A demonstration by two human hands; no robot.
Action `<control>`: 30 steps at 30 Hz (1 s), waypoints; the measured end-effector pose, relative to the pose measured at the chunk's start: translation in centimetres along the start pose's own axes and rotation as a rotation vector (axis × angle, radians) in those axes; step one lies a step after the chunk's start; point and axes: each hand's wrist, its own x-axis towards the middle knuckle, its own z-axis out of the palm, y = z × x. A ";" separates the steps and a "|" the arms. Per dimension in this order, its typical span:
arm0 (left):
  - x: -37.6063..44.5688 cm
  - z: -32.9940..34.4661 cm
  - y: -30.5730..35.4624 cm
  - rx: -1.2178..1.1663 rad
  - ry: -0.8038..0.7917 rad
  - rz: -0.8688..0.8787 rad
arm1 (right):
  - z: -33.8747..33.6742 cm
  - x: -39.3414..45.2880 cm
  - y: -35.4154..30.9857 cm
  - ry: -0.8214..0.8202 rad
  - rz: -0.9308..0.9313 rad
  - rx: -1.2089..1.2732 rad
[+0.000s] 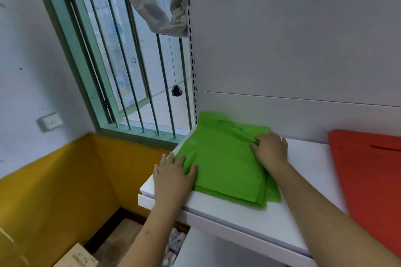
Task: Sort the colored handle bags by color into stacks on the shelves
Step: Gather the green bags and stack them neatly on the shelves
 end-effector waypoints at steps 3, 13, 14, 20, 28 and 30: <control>-0.2 0.0 -0.2 -0.022 0.020 0.029 | -0.4 -0.2 -0.3 0.061 -0.018 0.003; -1.0 -0.8 -0.1 -0.276 0.195 0.100 | -1.5 -0.9 -1.3 0.255 -0.125 0.371; -1.0 -0.9 0.0 -0.304 0.212 0.094 | -1.4 -0.8 -1.4 0.252 -0.143 0.410; -1.5 -1.0 -0.7 -0.592 0.262 0.124 | -1.9 -1.0 -2.3 0.143 -0.186 0.734; -2.6 -3.1 -0.7 -0.650 0.236 -0.011 | -3.7 -1.3 -2.9 0.157 -0.008 1.001; -3.8 -3.4 -0.7 -0.677 0.232 -0.040 | -3.6 -1.5 -2.8 0.089 0.033 1.057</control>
